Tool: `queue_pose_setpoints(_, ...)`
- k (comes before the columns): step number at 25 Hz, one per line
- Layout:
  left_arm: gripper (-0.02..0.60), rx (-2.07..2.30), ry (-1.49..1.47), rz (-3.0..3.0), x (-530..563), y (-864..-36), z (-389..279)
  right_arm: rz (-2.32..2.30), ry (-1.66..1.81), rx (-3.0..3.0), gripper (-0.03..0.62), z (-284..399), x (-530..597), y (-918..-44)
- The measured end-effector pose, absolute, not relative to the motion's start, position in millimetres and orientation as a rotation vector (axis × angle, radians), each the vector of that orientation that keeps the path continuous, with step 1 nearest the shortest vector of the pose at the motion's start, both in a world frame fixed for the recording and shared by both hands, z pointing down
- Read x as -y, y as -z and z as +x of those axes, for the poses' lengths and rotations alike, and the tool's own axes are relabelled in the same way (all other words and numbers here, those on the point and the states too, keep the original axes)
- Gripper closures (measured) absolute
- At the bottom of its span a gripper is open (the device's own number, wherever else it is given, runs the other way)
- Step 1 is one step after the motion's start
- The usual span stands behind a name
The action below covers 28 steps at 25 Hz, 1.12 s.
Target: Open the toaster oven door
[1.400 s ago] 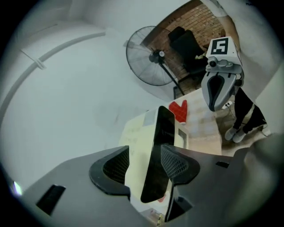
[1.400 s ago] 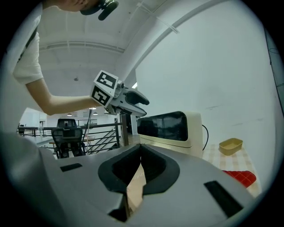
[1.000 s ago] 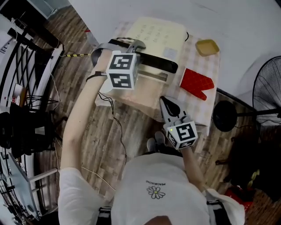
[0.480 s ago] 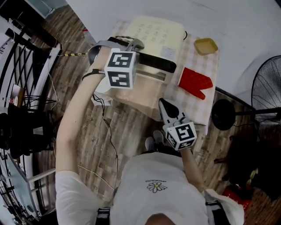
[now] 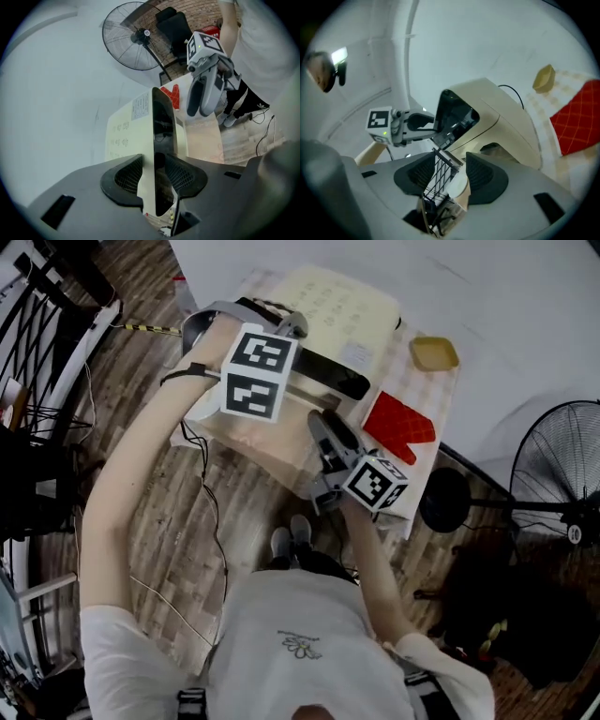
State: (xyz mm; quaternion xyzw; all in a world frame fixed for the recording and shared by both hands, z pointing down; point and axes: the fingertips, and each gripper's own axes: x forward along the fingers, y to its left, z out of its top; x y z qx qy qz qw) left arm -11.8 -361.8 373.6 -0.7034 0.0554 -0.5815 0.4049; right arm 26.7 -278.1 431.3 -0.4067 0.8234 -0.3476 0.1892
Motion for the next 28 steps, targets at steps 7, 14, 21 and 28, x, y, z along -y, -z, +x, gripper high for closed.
queue_pose_setpoints(7,0.419,-0.118,1.492,-1.766,364,-375,-10,-1.071,1.244,-2.028,0.427,15,315,-467)
queue_pose_setpoints(14,0.417,-0.132,1.468,-1.777,364,-374,-11,-1.024,1.346,-1.885,0.485,9,342,-475)
queue_pose_setpoints(21,0.416,-0.124,1.465,-1.775,364,-376,-9,-0.940,1.416,-1.677,0.537,15,354,-482)
queue_pose_setpoints(28,0.411,-0.124,1.457,-1.780,365,-375,-10,-0.995,1.418,-1.632,0.537,12,352,-477)
